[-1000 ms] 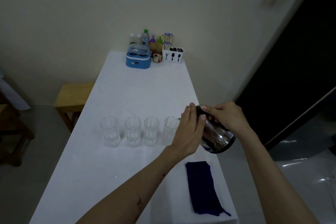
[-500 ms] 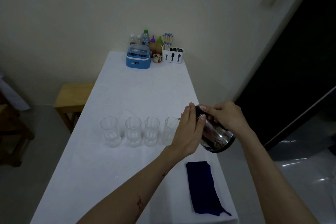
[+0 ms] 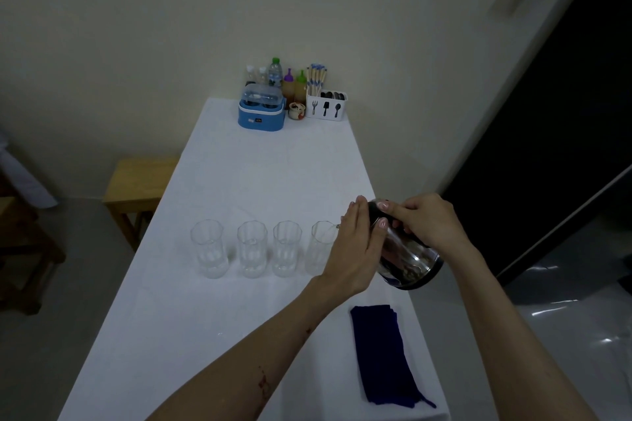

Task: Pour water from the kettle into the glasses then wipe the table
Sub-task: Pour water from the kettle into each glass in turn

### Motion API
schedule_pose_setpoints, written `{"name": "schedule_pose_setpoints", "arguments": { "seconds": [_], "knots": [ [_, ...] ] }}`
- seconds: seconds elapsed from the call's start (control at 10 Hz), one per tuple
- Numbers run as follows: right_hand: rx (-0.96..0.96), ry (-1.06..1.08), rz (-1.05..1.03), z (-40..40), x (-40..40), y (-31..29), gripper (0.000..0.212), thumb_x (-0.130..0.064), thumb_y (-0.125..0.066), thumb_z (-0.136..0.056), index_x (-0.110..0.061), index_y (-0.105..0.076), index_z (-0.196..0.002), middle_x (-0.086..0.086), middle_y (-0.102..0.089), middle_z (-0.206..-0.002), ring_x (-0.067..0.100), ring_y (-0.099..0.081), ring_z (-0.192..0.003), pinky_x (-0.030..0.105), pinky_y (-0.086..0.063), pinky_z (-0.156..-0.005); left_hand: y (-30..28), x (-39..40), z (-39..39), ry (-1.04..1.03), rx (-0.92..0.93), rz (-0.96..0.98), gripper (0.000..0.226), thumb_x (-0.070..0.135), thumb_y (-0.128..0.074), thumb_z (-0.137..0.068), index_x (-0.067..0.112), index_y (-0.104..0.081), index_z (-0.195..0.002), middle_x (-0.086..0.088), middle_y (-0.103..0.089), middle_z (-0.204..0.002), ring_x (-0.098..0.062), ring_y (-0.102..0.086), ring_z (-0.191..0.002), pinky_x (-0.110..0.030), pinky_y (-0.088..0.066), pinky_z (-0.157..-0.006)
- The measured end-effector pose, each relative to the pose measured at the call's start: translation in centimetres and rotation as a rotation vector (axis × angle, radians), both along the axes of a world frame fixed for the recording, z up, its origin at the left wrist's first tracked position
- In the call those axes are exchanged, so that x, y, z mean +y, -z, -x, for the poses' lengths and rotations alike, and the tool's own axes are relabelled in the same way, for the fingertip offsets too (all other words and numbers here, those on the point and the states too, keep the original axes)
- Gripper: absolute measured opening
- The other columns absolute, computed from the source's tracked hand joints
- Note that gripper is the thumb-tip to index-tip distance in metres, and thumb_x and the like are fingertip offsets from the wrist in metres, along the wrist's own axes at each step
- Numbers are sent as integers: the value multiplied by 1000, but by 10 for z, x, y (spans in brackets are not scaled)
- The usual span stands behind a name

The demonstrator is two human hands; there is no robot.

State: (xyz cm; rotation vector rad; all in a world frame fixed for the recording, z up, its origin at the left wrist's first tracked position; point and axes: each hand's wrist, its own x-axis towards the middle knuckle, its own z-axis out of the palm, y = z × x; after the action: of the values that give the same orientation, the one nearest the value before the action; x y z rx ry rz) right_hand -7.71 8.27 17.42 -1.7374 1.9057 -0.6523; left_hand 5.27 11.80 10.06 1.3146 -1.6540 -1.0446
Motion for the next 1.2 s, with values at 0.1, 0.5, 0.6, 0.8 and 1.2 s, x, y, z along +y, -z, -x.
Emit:
{"name": "schedule_pose_setpoints", "arguments": {
  "seconds": [0.1,0.5,0.6,0.8,1.2],
  "knots": [
    [8,-2,3,0,0,0,51,-58,-71,-84,-13,-72,-60,3,-62,-51,14,-54,-50,25,-40,-52,0,0,0,3,4,-3,62,44,-21,-104,16,-2,-156,2,1,-164,-7,5,-149,-29,3,-121],
    [11,-11,6,1,-2,1,49,-56,-72,-84,-14,-71,-58,10,-67,-57,16,-58,-53,27,-44,-57,0,-2,-1,6,-1,2,62,44,-20,-104,16,-1,-156,2,1,-164,-8,6,-149,-29,3,-121],
    [18,-17,6,0,-2,1,50,-56,-71,-84,-13,-72,-60,14,-70,-63,17,-58,-55,27,-44,-58,1,-2,-1,6,-2,-1,62,44,-20,-104,16,-1,-156,2,2,-164,-7,6,-149,-30,3,-122],
    [39,-15,4,-2,-3,0,52,-58,-70,-85,-12,-72,-61,17,-70,-65,18,-58,-56,29,-43,-59,0,-3,-3,6,3,-4,61,43,-20,-105,15,-1,-156,2,2,-164,-8,6,-149,-31,3,-122],
    [32,-10,1,-4,-4,0,50,-56,-71,-84,-12,-73,-62,13,-70,-62,18,-58,-55,28,-43,-58,1,-4,-6,9,2,3,61,43,-20,-105,16,-1,-156,2,1,-164,-9,5,-150,-31,3,-122]
  ]
}}
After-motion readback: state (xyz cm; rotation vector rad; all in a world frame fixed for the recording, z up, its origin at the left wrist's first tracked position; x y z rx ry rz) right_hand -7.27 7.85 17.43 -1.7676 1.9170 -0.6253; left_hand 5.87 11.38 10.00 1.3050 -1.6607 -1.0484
